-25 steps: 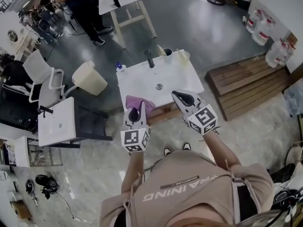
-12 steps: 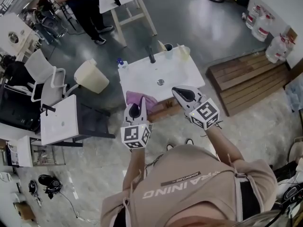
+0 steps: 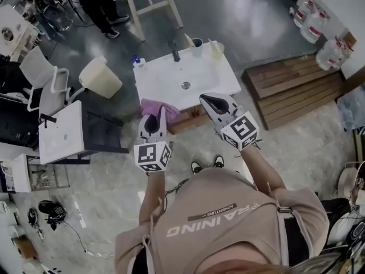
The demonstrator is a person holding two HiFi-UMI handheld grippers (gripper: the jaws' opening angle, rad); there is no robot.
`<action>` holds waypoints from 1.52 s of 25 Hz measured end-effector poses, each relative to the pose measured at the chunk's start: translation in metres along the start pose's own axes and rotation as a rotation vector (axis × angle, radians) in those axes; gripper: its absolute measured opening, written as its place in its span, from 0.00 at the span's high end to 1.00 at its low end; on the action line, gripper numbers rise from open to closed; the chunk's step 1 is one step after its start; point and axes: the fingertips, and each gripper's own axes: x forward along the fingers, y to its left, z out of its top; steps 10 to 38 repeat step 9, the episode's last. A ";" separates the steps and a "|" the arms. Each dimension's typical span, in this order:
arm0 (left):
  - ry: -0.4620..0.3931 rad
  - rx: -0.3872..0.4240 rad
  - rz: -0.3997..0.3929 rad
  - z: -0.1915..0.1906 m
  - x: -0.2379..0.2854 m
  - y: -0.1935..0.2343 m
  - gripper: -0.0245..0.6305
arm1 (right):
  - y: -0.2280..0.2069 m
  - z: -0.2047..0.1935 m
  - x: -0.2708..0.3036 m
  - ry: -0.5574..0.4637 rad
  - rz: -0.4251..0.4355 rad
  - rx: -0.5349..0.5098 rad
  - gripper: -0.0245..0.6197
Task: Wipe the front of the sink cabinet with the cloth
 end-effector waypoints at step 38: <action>-0.031 -0.002 0.029 0.005 0.002 0.020 0.91 | -0.009 -0.010 0.000 0.026 -0.012 -0.014 0.95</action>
